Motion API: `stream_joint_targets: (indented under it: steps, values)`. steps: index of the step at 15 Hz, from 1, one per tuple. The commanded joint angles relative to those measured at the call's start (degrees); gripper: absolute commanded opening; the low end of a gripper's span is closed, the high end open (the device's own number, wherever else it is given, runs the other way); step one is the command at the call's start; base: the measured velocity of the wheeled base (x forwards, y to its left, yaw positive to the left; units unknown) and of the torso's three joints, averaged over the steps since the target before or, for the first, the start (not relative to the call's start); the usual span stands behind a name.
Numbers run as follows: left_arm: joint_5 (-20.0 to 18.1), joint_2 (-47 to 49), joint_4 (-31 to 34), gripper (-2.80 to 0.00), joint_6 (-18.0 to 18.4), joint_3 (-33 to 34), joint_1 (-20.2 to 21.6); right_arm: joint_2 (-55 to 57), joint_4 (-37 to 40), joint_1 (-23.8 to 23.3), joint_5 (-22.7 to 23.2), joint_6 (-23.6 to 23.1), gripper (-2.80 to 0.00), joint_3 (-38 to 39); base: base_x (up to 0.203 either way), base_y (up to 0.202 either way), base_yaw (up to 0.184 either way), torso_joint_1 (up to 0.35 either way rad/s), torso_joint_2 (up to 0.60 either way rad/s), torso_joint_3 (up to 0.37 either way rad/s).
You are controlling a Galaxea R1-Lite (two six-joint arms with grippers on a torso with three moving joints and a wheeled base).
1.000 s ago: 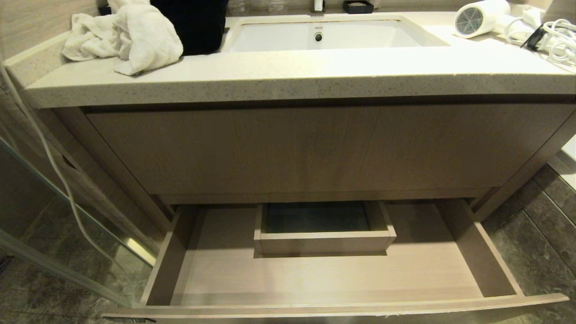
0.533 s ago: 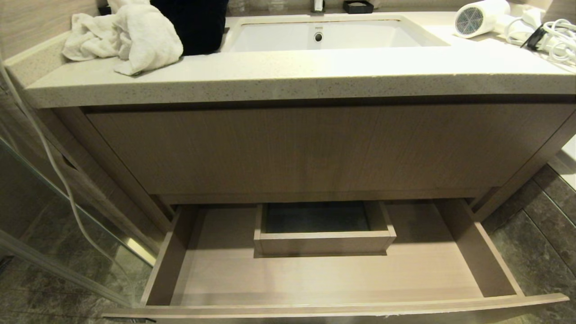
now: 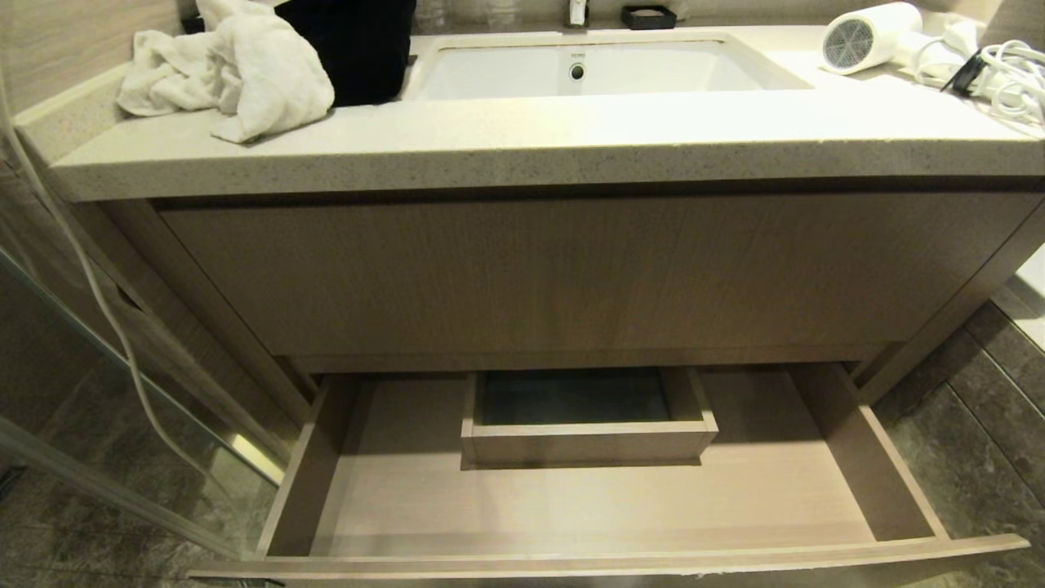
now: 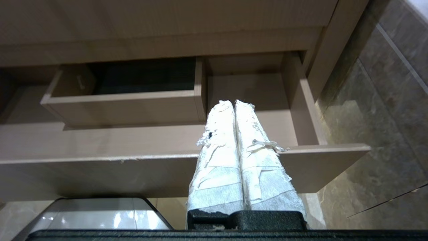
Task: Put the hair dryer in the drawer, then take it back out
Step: Pick up the hairdryer
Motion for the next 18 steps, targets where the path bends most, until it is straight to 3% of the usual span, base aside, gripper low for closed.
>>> stream_joint_targets:
  steps: [1, 8, 18]
  values:
    - [0.04, 0.00, -0.07, -2.80, -0.01, 0.00, 0.00, 0.01, -0.05, -0.04, -0.07, 0.15, -2.80, 0.09, 0.000, 0.000, 0.000, 0.210, -0.35, -0.104]
    - [0.04, -0.07, -0.07, -2.80, -0.01, 0.00, 0.00, 0.01, -0.05, -0.04, -0.07, 0.24, -2.80, 0.09, 0.000, 0.000, 0.000, 0.162, -0.46, -0.202]
    - [0.04, 0.00, -0.07, -2.80, -0.01, 0.00, 0.00, 0.01, -0.05, 0.01, -0.07, 0.24, -2.80, 0.09, 0.000, 0.000, 0.000, 0.361, -0.52, -0.238]
